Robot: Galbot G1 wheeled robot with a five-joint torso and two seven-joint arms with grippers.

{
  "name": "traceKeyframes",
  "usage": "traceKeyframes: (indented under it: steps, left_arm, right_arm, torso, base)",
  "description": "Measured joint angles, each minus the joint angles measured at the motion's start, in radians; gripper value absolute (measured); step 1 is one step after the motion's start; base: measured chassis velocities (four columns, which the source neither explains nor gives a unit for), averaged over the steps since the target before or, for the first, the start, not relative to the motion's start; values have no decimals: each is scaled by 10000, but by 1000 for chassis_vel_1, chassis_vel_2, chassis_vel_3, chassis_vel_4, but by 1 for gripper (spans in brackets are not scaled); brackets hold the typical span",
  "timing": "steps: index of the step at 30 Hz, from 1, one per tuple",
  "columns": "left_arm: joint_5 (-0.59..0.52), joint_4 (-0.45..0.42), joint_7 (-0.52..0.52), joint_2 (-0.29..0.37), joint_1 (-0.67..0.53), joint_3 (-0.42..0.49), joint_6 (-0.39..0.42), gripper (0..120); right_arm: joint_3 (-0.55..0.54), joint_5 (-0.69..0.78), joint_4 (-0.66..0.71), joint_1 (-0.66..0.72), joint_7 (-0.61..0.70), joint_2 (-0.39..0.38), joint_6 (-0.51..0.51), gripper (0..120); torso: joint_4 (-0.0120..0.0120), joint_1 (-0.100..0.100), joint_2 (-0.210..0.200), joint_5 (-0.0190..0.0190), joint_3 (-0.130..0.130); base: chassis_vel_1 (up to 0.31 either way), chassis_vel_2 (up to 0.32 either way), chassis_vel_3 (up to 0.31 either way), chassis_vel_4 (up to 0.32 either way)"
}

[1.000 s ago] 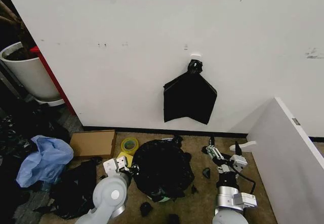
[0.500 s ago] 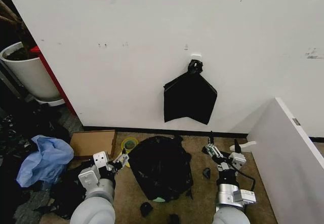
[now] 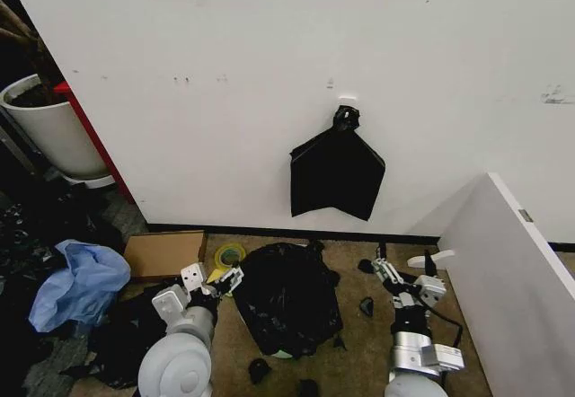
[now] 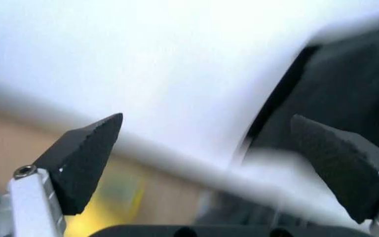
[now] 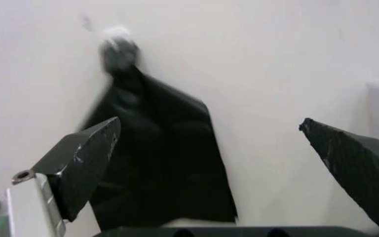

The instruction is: Place the garbage bag over the trash bin.

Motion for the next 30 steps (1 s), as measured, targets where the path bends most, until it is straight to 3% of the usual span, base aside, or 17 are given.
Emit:
traceKeyframes:
  steps: [1, 2, 6, 8, 12, 22, 30]
  left_arm:
    - [583, 219, 618, -42, 10, -38, -929, 100]
    - [894, 323, 858, -76, 8, -54, -1332, 100]
    - [1536, 277, 1244, -160, 123, -94, -2146, 100]
    - [2233, 70, 1362, -145, 344, -114, -2446, 100]
    - [3255, 129, 1422, -88, 528, -126, -2689, 100]
    - [3538, 1078, 1182, -258, 377, 60, -3094, 100]
    - [3311, 1168, 1361, -291, 237, 120, -3055, 100]
  right_arm:
    - [367, 2, -76, -61, -944, -16, 208, 100]
    - [568, 26, -101, -113, -1429, -41, 260, 100]
    - [1045, 147, -1, -378, -2558, -154, 72, 100]
    - [1208, -46, 187, -513, -2586, -172, -497, 100]
    - [1261, -378, 211, -494, -2280, -71, -927, 100]
    - [1328, -517, 12, -407, -1764, 106, -1031, 100]
    - [1258, -551, -35, -299, -1346, 39, -1284, 100]
  torso:
    - [1, 0, 0, 1, 0]
    - [1, 0, -1, -1, 1]
    - [-1, 0, 0, 0, 0]
    - [-1, 0, 0, 0, 0]
    - [1, 0, 0, 1, 0]
    - [1, 0, -1, -1, 0]
    - [0, 0, 0, 0, 0]
  base:
    - [0, 0, 0, 0]
    - [0, 0, 0, 0]
    - [0, 0, 0, 0]
    - [0, 0, 0, 0]
    - [0, 0, 0, 0]
    - [0, 0, 0, 0]
    - [0, 0, 0, 0]
